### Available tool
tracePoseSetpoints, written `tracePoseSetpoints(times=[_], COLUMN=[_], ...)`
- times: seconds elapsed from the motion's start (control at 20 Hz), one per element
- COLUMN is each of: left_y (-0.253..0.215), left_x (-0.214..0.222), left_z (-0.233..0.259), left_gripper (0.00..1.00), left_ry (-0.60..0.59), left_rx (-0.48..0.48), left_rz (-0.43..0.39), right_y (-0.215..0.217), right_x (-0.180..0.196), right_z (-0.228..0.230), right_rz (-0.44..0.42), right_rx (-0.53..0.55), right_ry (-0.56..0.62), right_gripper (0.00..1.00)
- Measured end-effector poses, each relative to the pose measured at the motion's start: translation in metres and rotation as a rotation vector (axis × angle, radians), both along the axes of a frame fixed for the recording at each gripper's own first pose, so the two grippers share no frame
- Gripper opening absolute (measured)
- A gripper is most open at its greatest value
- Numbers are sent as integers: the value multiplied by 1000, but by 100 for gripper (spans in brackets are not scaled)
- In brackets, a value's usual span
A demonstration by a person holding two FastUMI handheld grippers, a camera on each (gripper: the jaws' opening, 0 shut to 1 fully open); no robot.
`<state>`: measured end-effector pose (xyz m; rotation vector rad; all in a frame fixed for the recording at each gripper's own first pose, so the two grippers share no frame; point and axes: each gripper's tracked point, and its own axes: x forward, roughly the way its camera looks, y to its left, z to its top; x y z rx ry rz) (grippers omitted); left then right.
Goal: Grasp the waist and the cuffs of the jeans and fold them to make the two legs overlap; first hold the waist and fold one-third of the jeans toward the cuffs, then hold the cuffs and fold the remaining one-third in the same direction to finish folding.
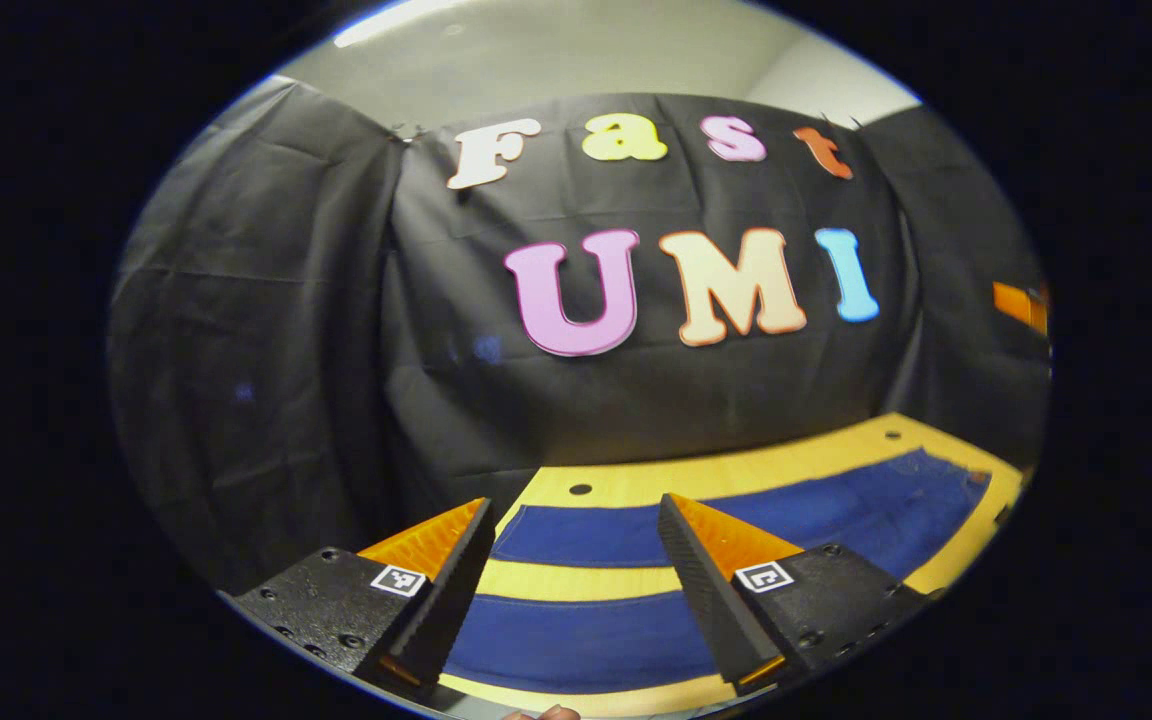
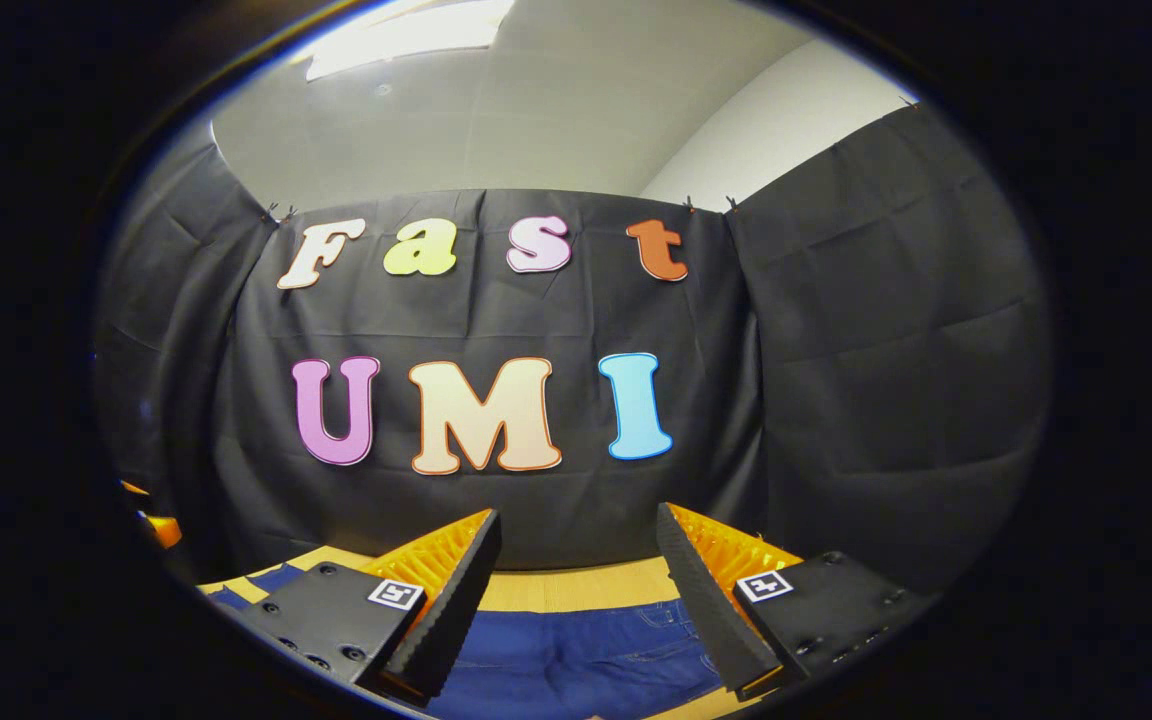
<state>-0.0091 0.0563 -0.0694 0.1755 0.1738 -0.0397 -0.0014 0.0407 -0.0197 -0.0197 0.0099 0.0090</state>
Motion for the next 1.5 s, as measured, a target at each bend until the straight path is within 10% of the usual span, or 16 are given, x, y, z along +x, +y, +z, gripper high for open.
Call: tracePoseSetpoints(times=[0.95, 1.5], left_y=[71, 70], left_x=[-56, -34], left_z=[-215, -264], left_gripper=[95, 87], left_ry=[504, 583], left_rx=[839, 980], left_rz=[-385, -559], right_y=[-86, -110], right_x=[-35, -61], right_z=[-55, -52], right_rz=[-209, -300], right_rx=[21, -27], right_ry=[118, 133], right_gripper=[97, 97])
